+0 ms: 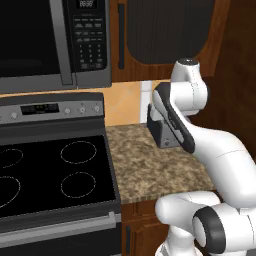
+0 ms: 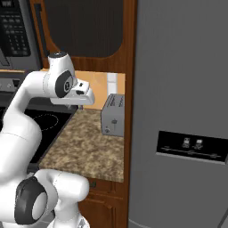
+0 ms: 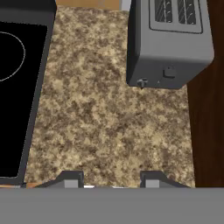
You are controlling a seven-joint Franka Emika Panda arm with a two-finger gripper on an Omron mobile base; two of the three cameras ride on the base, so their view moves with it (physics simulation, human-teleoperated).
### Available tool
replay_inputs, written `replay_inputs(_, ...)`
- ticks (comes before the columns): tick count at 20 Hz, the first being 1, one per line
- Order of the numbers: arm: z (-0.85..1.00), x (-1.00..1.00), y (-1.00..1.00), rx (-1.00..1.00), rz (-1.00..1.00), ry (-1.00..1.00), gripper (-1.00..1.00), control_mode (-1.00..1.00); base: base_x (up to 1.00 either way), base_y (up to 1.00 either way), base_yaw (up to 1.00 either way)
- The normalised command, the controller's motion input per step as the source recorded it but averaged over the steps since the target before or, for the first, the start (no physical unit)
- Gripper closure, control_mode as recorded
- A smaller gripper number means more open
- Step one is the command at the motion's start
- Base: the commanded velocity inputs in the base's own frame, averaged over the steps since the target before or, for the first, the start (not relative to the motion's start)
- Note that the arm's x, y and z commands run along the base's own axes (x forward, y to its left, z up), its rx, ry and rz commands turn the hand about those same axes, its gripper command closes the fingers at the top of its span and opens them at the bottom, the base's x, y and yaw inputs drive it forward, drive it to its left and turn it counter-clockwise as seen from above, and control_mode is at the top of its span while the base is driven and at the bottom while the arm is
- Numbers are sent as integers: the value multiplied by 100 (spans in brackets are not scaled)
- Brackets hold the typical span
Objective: Navigate to the coffee machine.
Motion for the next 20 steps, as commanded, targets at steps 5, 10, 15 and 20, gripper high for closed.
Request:
replay_inputs(5, 0, -62, 0, 0, 0, -1, -100, -100, 0, 0, 0)
replay_inputs(10, 0, -99, 0, 0, 0, -21, -100, -100, 0, 0, 0)
replay_inputs(15, 0, -20, 0, 0, 0, -5, -100, 100, -77, 16, 0)
replay_inputs(20, 0, 0, 0, 0, 0, 0, -100, 100, -92, 89, 9)
